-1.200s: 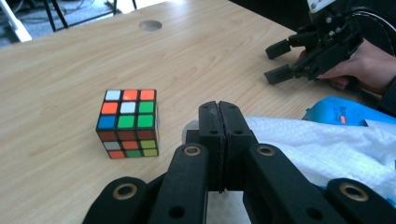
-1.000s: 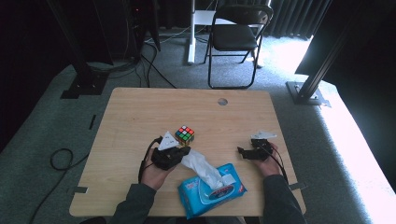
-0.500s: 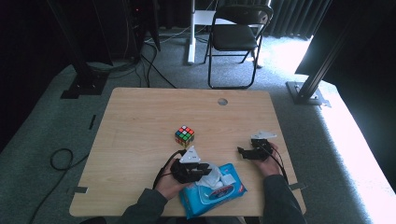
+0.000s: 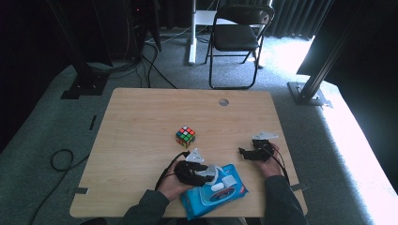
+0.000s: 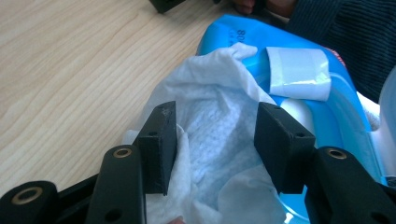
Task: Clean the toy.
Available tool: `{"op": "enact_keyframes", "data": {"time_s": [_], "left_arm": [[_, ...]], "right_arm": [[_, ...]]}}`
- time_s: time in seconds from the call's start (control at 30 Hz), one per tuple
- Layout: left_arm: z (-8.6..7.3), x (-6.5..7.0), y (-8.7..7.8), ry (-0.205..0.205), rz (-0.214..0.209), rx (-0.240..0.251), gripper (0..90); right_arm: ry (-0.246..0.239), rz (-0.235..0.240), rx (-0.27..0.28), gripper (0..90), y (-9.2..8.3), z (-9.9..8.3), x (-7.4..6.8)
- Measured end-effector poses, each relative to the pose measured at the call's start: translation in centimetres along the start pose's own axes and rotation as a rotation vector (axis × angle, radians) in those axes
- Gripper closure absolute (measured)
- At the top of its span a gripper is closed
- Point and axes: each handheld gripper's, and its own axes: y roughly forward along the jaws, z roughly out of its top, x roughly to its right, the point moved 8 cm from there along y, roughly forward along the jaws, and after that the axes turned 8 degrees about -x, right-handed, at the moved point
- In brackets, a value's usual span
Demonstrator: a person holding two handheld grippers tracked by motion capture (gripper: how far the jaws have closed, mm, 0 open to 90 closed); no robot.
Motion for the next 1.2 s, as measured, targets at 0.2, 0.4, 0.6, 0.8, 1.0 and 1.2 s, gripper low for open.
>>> {"op": "enact_keyframes", "data": {"time_s": [0.2,0.4,0.6,0.8,1.0,1.2], "left_arm": [[0.0,0.1,-0.1,0.004,-0.037,-0.007,58.6],[0.0,0.4,-0.4,0.044,-0.017,-0.023,69.1],[0.0,-0.4,-1.0,0.044,0.057,-0.018,85.6],[0.0,-1.2,-1.7,0.032,0.101,-0.01,87.9],[0.2,-2.2,-2.9,0.011,0.134,0.022,87.9],[0.1,-3.2,-4.3,-0.008,0.155,0.055,87.9]], "right_arm": [[0.0,0.0,0.0,20.3,0.0,0.0,0.0],[0.0,0.0,0.0,20.3,0.0,0.0,0.0],[0.0,0.0,0.0,20.3,0.0,0.0,0.0],[-0.001,0.0,0.0,20.3,0.0,0.0,0.0],[0.0,0.0,0.0,20.3,0.0,0.0,0.0],[0.0,0.0,0.0,20.3,0.0,0.0,0.0]]}}
